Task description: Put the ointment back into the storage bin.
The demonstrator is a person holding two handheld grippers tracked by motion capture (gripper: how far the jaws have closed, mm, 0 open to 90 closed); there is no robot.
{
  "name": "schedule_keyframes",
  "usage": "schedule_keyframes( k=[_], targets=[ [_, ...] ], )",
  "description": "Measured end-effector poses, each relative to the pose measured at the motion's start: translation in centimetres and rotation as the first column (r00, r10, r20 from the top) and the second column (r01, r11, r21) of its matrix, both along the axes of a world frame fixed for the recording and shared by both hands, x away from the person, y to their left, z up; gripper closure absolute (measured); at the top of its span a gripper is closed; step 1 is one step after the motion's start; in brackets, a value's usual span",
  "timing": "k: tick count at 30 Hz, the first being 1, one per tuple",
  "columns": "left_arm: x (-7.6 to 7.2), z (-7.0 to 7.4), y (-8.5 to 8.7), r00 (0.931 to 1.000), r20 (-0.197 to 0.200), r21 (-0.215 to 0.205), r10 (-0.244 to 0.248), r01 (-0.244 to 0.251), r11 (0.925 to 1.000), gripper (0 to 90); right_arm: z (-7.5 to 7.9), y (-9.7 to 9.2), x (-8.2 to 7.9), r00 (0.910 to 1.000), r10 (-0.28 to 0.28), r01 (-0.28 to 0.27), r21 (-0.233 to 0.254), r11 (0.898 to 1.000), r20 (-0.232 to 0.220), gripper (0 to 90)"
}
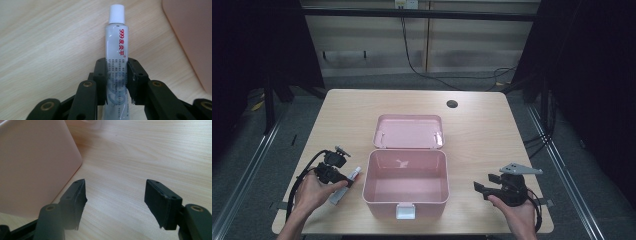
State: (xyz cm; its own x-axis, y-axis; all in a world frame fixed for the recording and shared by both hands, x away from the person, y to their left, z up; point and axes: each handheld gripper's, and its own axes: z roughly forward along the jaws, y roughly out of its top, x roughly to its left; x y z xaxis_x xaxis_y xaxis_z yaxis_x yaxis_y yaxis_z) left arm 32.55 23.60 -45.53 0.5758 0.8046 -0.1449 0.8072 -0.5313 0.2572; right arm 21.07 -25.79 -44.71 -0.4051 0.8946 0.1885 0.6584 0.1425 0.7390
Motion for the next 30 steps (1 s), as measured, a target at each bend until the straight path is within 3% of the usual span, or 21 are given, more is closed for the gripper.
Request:
schedule_keyframes(
  k=[1, 2, 4, 9, 16, 20, 22, 30],
  targets=[
    [0.0, 0.0, 0.0, 1.0, 0.0, 0.0, 0.0, 0.0, 1.0, 71.6, 0.0, 0.0, 0.0, 1.0, 0.0, 0.0, 0.0, 1.0, 0.0, 33.6],
    [0.0, 0.2, 0.2, 1.0, -0.006, -0.034, 0.002, -0.002, 0.9994, 71.6, 0.0, 0.0, 0.0, 1.0, 0.001, -0.001, 0.002, 1.0, 0.002, 33.6],
    [-0.1, 0.4, 0.5, 0.9999, -0.01, -0.054, 0.008, -0.009, 0.9985, 71.6, 0.0, 0.0, 0.0, 1.0, 0.001, -0.001, 0.002, 1.0, 0.001, 33.7],
    [-0.3, 1.0, 1.2, 1.0, -0.004, -0.072, -0.008, 0.007, 0.9974, 71.5, 0.0, -0.1, 0.0, 1.0, 0.0, 0.0, 0.004, 1.0, 0.0, 33.6],
    [-1.0, 1.9, 1.8, 0.9974, 0.004, -0.046, -0.072, 0.073, 0.9963, 71.5, 0.0, -0.1, 0.1, 1.0, -0.002, 0.002, 0.009, 1.0, -0.004, 33.5],
    [-1.2, 2.1, 2.0, 0.9981, 0.012, -0.033, -0.061, 0.061, 0.9976, 71.5, -0.1, -0.2, 0.2, 1.0, -0.005, 0.005, 0.011, 1.0, -0.006, 33.5],
    [-1.0, 2.4, 2.4, 0.9973, -0.002, -0.016, -0.073, 0.073, 0.9972, 71.5, -0.1, -0.2, 0.1, 1.0, -0.006, 0.006, 0.012, 1.0, -0.006, 33.4],
    [-1.2, 3.9, 2.3, 0.9903, -0.039, -0.019, -0.134, 0.133, 0.9909, 71.5, -0.1, -0.2, 0.1, 1.0, -0.001, 0.001, 0.012, 1.0, -0.009, 33.5]
  ],
)
